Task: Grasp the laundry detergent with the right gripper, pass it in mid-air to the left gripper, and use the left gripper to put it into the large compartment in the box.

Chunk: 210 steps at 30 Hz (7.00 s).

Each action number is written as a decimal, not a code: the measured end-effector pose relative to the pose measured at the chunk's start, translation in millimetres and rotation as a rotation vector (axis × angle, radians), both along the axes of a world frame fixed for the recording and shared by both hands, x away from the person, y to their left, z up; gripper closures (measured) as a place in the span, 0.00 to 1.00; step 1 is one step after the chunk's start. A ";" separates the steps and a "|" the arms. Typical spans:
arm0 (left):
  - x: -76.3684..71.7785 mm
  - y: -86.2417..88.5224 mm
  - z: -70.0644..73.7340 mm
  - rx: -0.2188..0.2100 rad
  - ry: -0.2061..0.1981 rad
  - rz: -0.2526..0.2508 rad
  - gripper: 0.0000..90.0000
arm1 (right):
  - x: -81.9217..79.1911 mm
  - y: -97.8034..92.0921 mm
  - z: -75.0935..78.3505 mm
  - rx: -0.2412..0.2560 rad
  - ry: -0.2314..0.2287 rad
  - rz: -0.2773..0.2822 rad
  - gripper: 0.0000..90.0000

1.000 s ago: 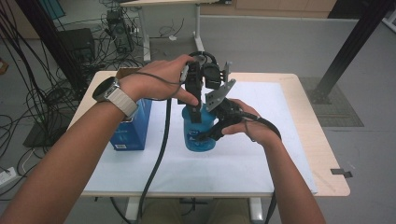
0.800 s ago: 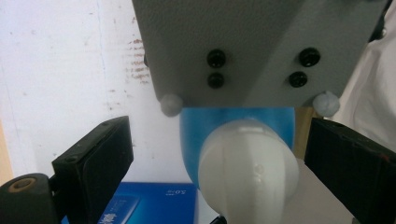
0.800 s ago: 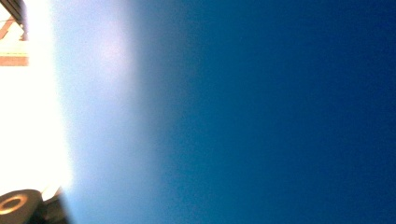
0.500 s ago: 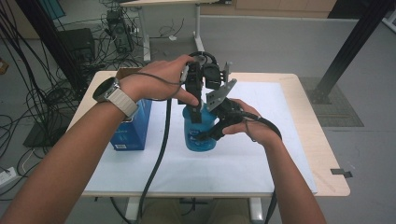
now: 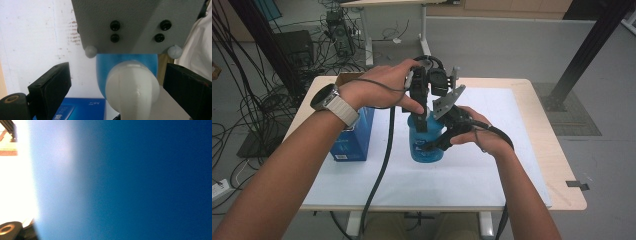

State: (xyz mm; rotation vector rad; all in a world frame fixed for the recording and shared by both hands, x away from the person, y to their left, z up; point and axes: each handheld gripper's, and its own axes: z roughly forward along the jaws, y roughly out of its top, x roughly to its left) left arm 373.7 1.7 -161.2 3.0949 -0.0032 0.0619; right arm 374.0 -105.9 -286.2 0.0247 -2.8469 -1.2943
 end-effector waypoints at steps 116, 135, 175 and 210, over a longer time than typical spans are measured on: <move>3.1 -0.5 -26.2 -0.025 0.038 -0.007 0.14 | -1.5 0.4 -1.1 0.015 0.009 0.005 0.48; 6.6 0.9 -29.4 -0.051 0.087 -0.002 0.20 | -2.0 -2.2 -0.3 0.021 0.003 -0.009 0.48; 4.6 1.9 -31.2 -0.078 0.119 -0.022 0.42 | -2.9 -2.6 -1.7 0.018 -0.002 -0.022 0.48; 1.5 1.9 -27.4 -0.092 0.121 -0.021 0.42 | -6.2 -4.4 3.1 0.014 -0.021 -0.013 0.48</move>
